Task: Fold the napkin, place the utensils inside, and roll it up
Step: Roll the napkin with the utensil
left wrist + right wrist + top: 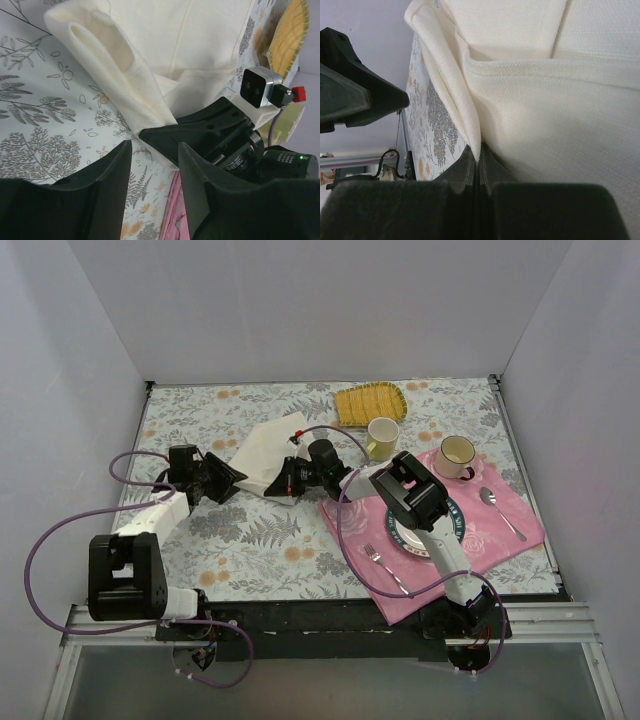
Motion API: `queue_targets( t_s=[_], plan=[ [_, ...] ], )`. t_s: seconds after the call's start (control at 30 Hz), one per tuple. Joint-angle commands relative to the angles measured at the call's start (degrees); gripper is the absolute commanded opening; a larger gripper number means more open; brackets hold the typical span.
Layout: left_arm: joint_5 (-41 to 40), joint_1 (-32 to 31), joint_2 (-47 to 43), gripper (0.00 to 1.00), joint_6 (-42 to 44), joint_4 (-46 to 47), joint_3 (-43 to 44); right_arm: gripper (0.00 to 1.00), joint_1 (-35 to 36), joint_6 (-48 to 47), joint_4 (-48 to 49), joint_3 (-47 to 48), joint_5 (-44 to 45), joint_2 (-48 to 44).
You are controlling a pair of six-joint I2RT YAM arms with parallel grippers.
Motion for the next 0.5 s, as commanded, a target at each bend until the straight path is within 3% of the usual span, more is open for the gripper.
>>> queue_targets(
  t_s=[0.0, 0.27, 0.47],
  plan=[
    [9.3, -0.2, 3.0, 0.38, -3.3, 9.8, -0.7, 0.01, -0.2, 3.1, -3.7, -2.4, 1.9, 0.0],
    [12.4, -0.3, 11.0, 0.13, -6.8, 21.7, -2.5, 0.01, -1.0, 4.3, -3.3, -3.0, 2.1, 0.0],
    [11.8, -0.3, 14.5, 0.10, -8.6, 29.7, -5.1, 0.01, -1.1, 4.1, -4.0, -2.5, 1.7, 0.1]
  ],
)
